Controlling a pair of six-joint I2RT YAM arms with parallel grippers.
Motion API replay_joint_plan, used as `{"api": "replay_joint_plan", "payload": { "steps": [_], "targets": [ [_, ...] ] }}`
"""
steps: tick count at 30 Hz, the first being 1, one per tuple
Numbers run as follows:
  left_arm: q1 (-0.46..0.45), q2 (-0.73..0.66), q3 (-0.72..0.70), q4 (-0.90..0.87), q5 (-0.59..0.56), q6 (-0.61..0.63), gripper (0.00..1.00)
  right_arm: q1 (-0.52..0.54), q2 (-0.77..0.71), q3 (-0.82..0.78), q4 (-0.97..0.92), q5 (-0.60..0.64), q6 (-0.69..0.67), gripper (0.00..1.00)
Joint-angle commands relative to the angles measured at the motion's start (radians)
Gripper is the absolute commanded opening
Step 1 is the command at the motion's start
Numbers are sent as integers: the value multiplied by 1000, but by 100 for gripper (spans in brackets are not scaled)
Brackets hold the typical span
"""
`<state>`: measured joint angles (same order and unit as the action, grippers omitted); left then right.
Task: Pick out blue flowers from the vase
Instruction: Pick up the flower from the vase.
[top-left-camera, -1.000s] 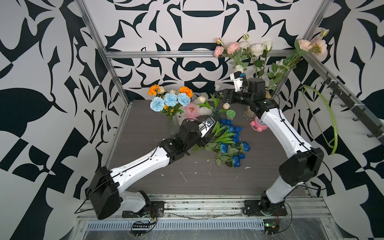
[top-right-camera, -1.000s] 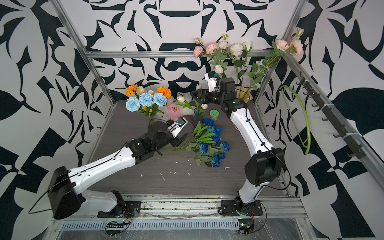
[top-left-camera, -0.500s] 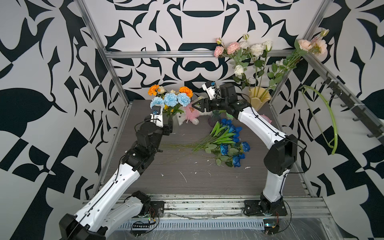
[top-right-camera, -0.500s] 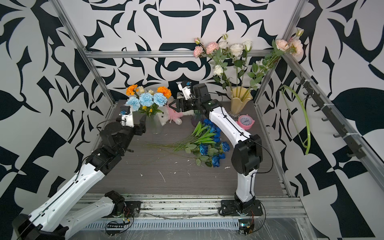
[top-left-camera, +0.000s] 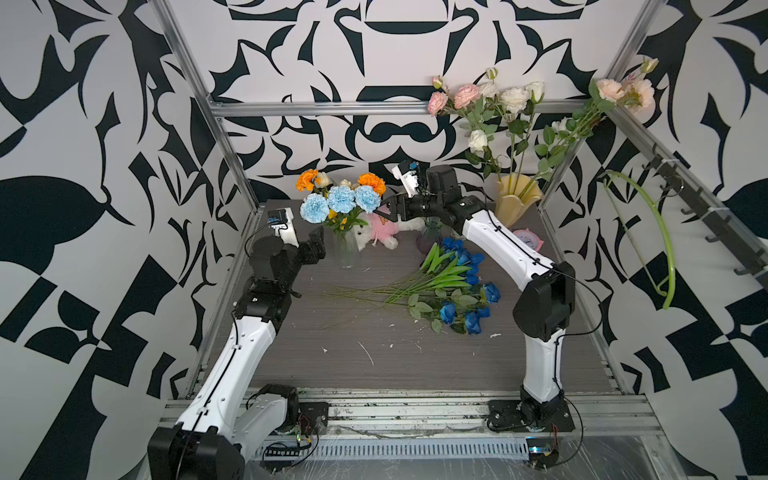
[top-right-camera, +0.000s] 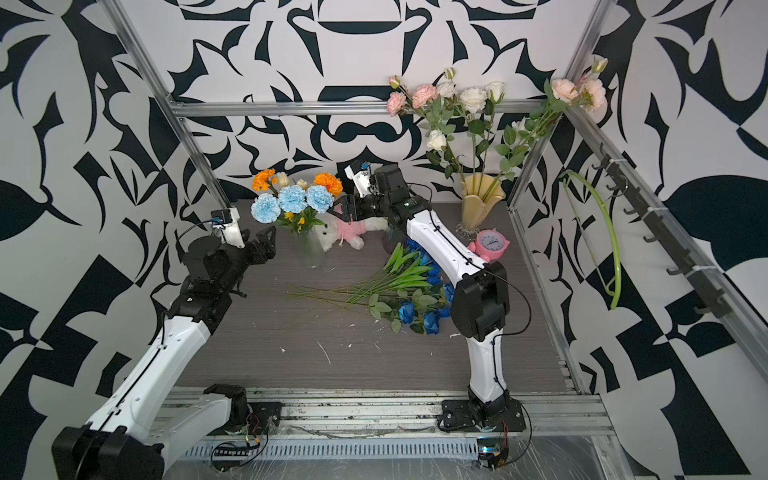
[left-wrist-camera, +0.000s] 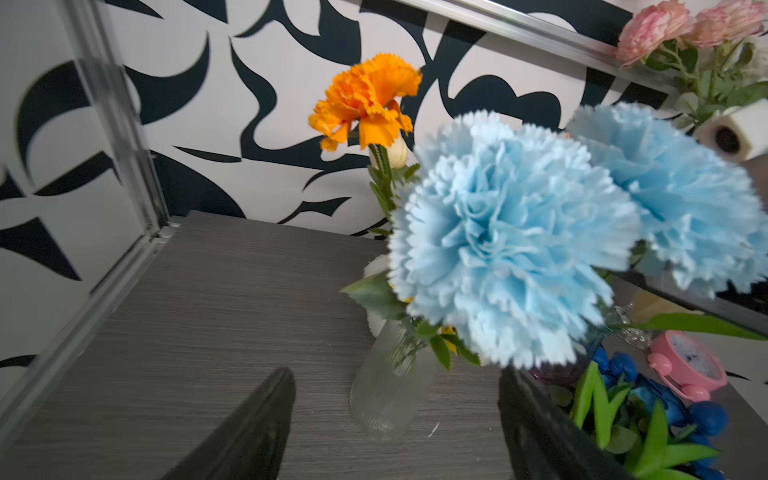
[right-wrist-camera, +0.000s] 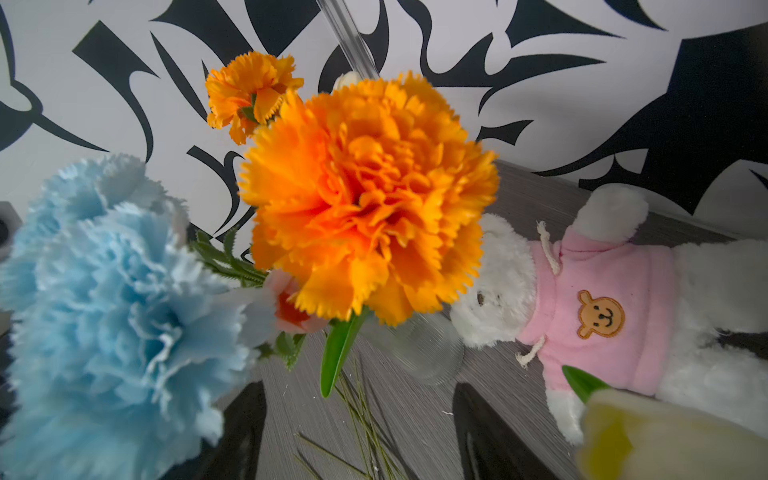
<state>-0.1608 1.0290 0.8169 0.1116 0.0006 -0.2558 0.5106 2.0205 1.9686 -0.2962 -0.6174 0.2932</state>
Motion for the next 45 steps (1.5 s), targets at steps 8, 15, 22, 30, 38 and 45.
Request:
{"api": "replay_joint_plan", "payload": {
  "steps": [8, 15, 22, 30, 38, 45],
  "targets": [
    [3, 111, 2, 221, 125, 18, 78, 5, 22, 69, 29, -18, 23, 70],
    [3, 161, 28, 313, 75, 60, 73, 6, 32, 61, 48, -27, 39, 69],
    [3, 238, 85, 325, 72, 86, 55, 6, 38, 46, 74, -38, 55, 69],
    [3, 222, 133, 294, 87, 116, 7, 6, 37, 47, 75, -45, 52, 69],
    [3, 122, 224, 139, 87, 219, 0, 6, 43, 53, 80, -51, 58, 68],
    [3, 33, 338, -17, 83, 297, 0, 4, 32, 59, 88, -56, 55, 68]
  ]
}}
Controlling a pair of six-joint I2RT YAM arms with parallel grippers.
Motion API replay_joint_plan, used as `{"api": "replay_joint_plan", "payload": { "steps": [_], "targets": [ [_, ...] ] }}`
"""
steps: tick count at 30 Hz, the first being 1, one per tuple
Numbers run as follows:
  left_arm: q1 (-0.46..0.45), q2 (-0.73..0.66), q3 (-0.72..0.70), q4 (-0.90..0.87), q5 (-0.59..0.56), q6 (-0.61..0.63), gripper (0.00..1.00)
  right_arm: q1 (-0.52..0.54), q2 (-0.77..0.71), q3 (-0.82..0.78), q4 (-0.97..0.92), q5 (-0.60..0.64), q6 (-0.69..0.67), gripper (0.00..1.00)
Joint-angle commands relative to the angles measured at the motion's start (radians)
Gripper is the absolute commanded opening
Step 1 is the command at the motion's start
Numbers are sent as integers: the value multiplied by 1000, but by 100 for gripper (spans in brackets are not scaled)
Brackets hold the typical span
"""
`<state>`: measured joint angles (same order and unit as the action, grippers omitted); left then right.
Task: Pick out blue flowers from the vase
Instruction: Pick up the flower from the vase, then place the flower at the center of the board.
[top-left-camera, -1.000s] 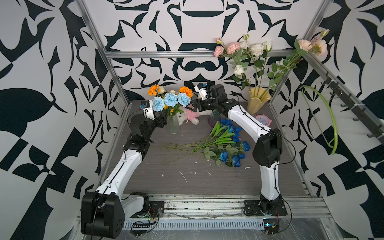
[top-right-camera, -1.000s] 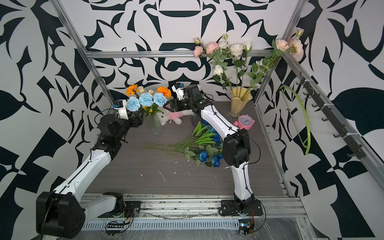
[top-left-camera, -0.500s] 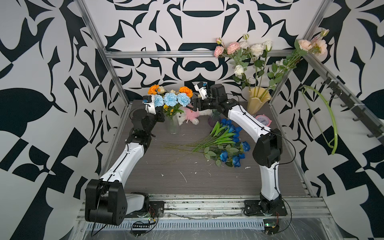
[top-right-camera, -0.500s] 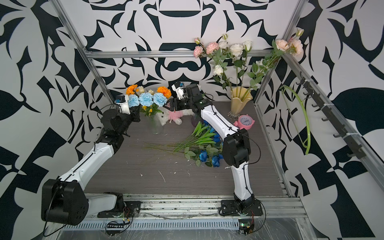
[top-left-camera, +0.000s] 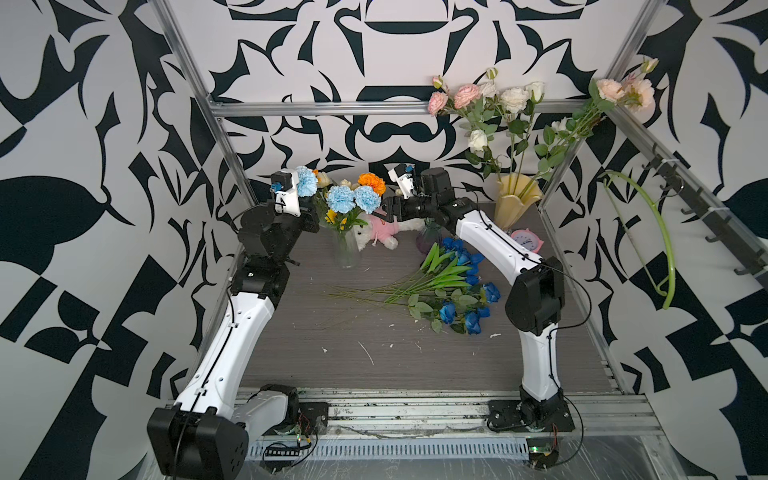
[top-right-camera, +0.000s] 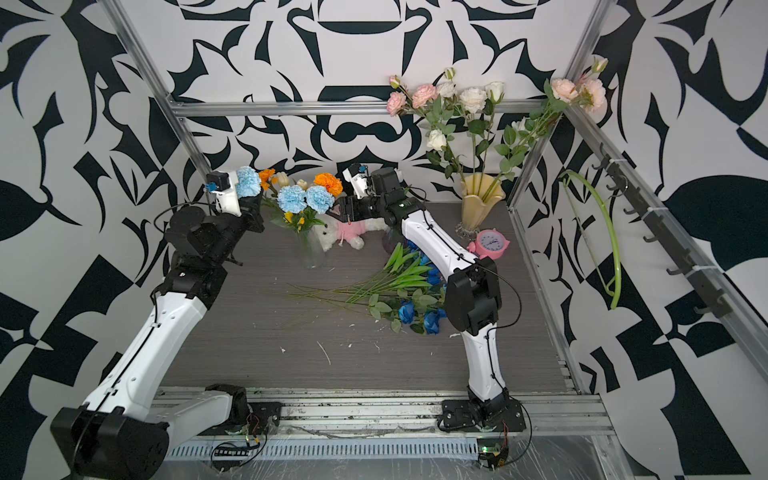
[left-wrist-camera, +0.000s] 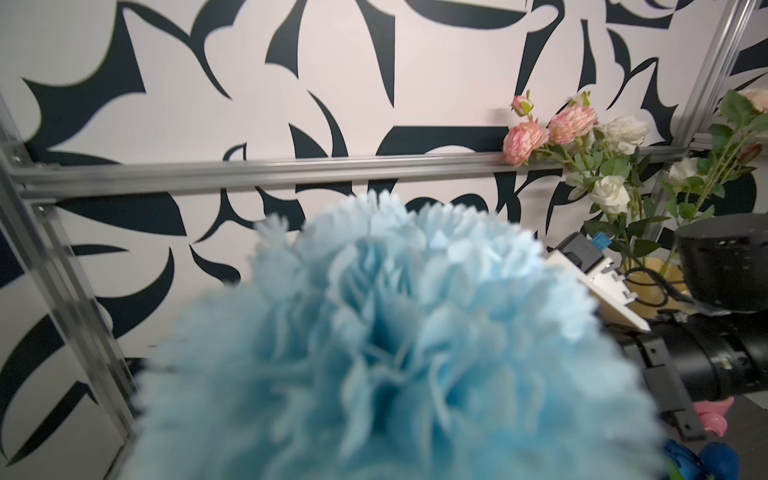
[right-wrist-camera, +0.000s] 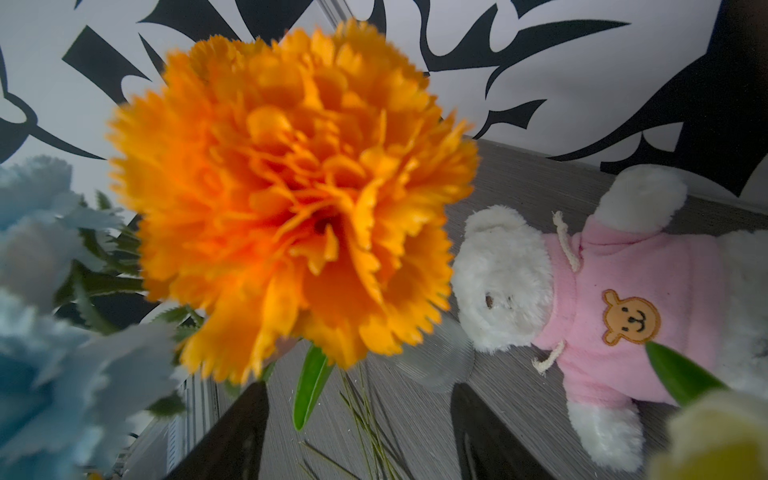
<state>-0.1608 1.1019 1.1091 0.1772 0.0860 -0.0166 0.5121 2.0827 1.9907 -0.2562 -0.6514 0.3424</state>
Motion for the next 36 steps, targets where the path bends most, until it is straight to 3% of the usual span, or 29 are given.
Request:
{"api": "replay_joint_plan", "payload": {
  "steps": [1, 7, 16, 19, 23, 26, 30, 36],
  "targets": [
    [3, -54, 74, -122, -5, 73, 0, 3, -33, 38, 46, -22, 5, 68],
    [3, -112, 268, -442, -43, 181, 0, -1, -46, 88, 3, -14, -18, 68],
    [3, -198, 368, -671, -137, 295, 0, -15, -69, 164, -64, 14, -50, 68],
    [2, -196, 322, -722, -157, 299, 0, -20, -89, 182, -68, 49, -63, 68],
    [-24, -218, 158, -667, -280, 378, 0, -42, -91, 289, -152, 91, -102, 68],
    [-158, -208, 67, -632, -441, 459, 0, -67, -106, 328, -174, 102, -107, 68],
    [-457, -204, -45, -502, -704, 569, 0, -102, -138, 300, -182, 105, -111, 68],
    [-700, -120, -110, -480, -866, 569, 0, -137, -218, 146, -116, 105, -96, 68]
  ]
}}
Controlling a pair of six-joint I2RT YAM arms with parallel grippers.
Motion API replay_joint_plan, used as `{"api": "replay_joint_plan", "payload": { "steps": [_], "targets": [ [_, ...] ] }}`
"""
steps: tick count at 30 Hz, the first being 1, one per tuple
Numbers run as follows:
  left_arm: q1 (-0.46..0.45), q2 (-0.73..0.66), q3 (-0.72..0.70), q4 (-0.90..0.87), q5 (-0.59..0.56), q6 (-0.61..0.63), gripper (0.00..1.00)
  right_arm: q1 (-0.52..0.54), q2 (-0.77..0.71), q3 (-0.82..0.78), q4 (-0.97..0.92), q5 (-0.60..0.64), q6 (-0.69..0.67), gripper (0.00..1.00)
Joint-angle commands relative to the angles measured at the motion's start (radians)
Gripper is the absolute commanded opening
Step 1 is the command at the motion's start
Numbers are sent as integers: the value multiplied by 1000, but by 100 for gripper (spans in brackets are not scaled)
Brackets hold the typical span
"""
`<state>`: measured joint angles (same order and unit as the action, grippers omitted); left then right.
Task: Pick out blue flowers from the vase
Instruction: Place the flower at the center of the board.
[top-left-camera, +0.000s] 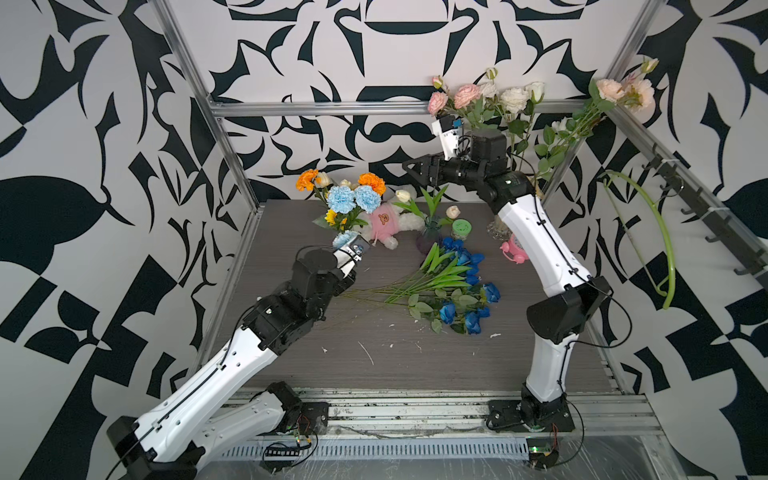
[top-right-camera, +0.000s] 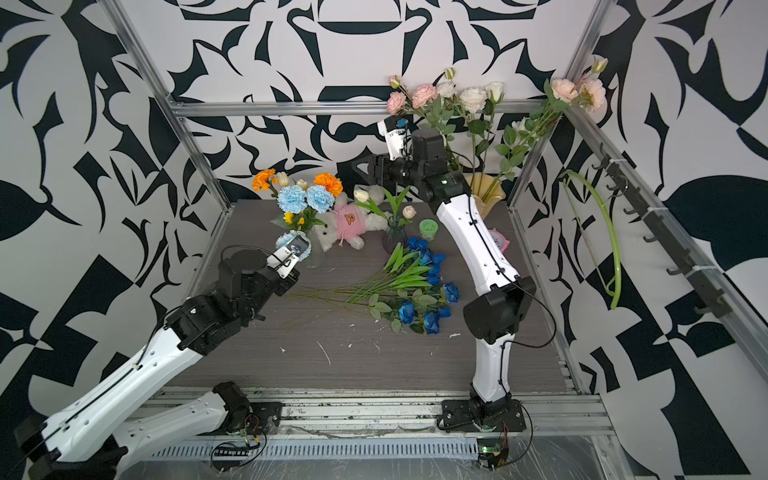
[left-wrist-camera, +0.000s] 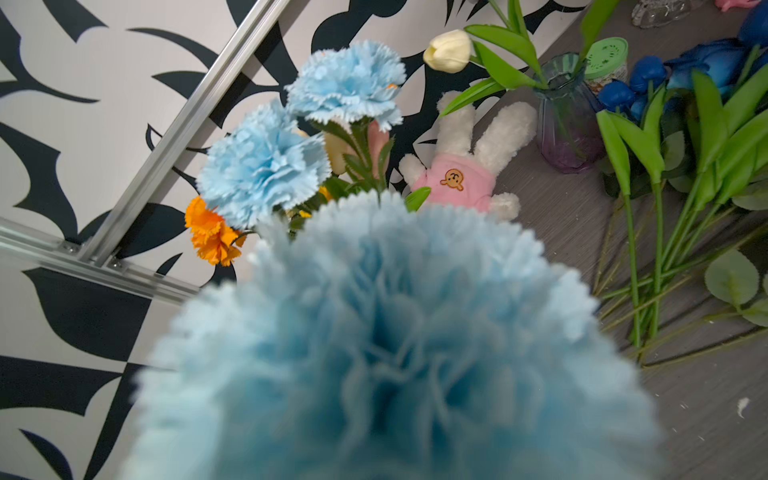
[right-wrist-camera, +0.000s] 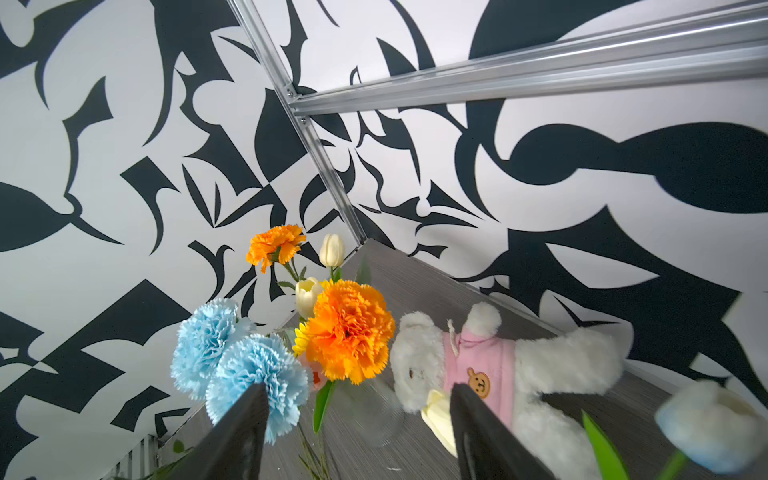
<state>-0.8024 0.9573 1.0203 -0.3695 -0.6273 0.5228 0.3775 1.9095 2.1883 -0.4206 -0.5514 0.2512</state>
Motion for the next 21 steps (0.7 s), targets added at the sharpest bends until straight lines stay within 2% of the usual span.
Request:
{"api": "replay_joint_plan", "payload": {
  "steps": [1, 5, 8, 12, 18, 21],
  "targets": [
    [-86, 42, -31, 77, -159, 25, 0, -8, -55, -70, 57, 5, -4, 68],
    [-134, 162, -40, 140, -89, -10, 0, -26, -71, -117, 74, -2, 3, 68],
    [-154, 349, 2, 199, -57, -3, 0, -34, -86, -148, 79, -4, 2, 68],
    [-198, 616, 115, 277, -78, 54, 0, -51, -134, -193, 74, 3, -16, 68],
    [-182, 872, 225, 400, 12, 150, 0, -107, -220, -269, 44, 6, -41, 68],
    [-157, 925, 278, 377, 96, 132, 0, -135, -263, -323, 38, 4, -49, 69]
  ]
}}
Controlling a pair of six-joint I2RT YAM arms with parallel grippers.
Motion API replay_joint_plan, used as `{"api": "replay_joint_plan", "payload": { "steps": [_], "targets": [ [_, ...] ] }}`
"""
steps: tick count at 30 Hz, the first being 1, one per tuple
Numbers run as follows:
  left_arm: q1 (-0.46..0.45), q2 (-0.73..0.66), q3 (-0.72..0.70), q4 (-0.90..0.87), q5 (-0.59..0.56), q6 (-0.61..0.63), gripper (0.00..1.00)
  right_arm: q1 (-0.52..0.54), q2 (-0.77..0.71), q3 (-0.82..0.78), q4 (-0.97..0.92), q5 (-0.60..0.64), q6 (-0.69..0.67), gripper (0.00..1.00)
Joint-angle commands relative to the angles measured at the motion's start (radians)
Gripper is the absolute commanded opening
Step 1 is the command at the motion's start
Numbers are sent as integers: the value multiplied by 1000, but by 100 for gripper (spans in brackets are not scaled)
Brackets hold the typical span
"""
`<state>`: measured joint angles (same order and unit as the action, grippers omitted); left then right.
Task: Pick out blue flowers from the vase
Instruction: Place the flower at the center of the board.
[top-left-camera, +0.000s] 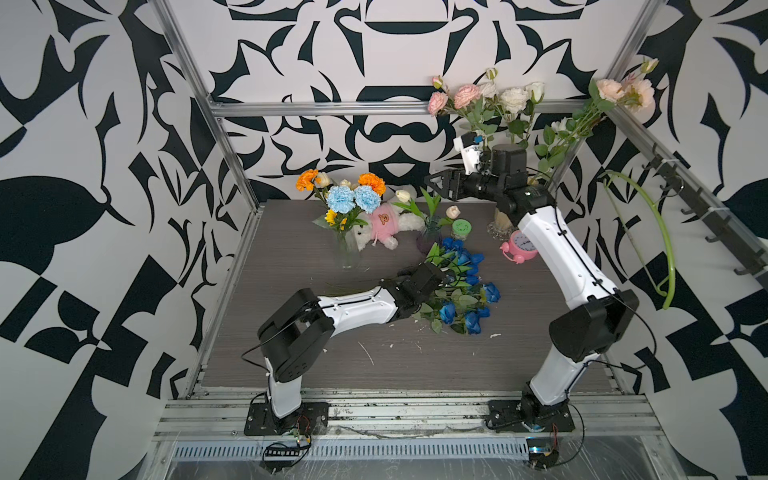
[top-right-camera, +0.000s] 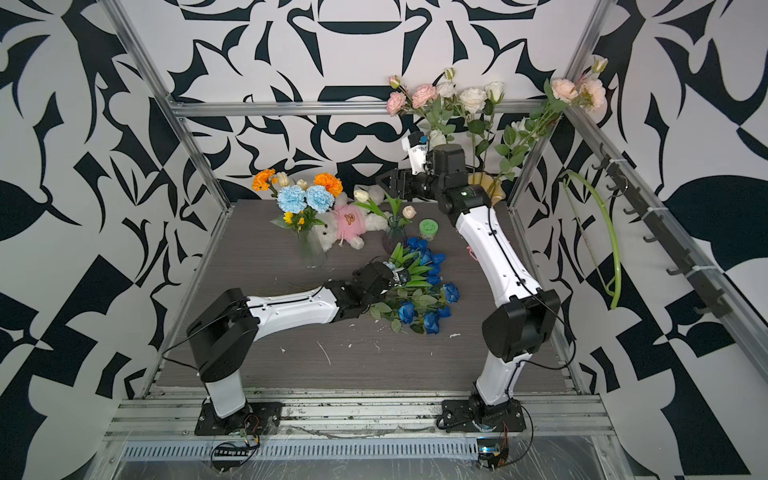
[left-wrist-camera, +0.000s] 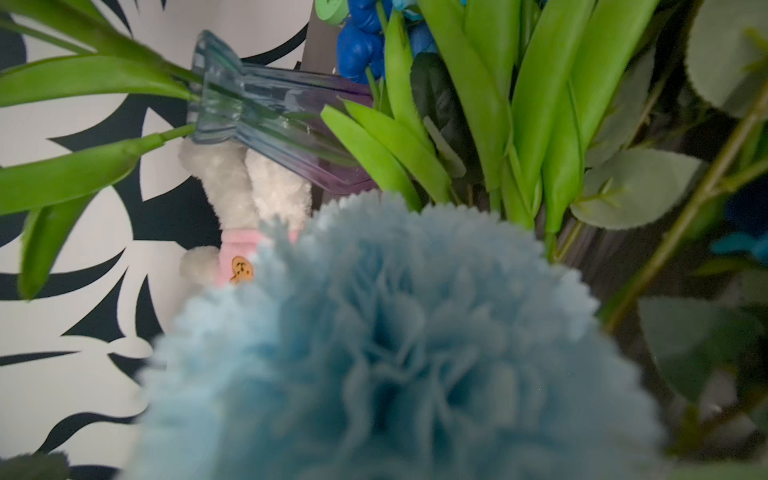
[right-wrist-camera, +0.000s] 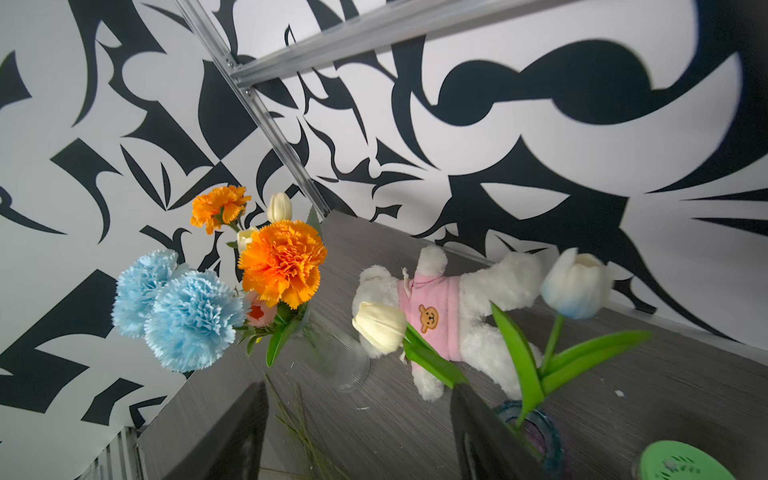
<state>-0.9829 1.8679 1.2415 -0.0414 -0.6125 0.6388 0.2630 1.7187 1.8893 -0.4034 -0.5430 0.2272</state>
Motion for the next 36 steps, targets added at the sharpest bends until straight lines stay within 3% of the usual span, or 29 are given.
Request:
{"api": "replay_joint_plan", "payload": {
  "steps": [1, 5, 13, 20, 29, 36],
  "targets": [
    [32, 24, 70, 43, 105, 9, 0, -29, -87, -42, 21, -6, -27, 69],
    [63, 61, 105, 38, 177, 0, 0, -56, -119, -84, 21, -7, -30, 69],
    [97, 66, 130, 4, 292, -37, 41, -68, -113, -85, 23, -12, -24, 69],
    [104, -23, 85, 6, 355, -97, 57, -68, -96, -82, 42, -28, -6, 70],
    [181, -373, -77, 53, 641, -316, 66, -64, -61, -61, 63, -84, 21, 71],
    [225, -684, -269, 143, 542, -417, 67, -5, -1, 19, -3, -38, -14, 71]
  ]
}}
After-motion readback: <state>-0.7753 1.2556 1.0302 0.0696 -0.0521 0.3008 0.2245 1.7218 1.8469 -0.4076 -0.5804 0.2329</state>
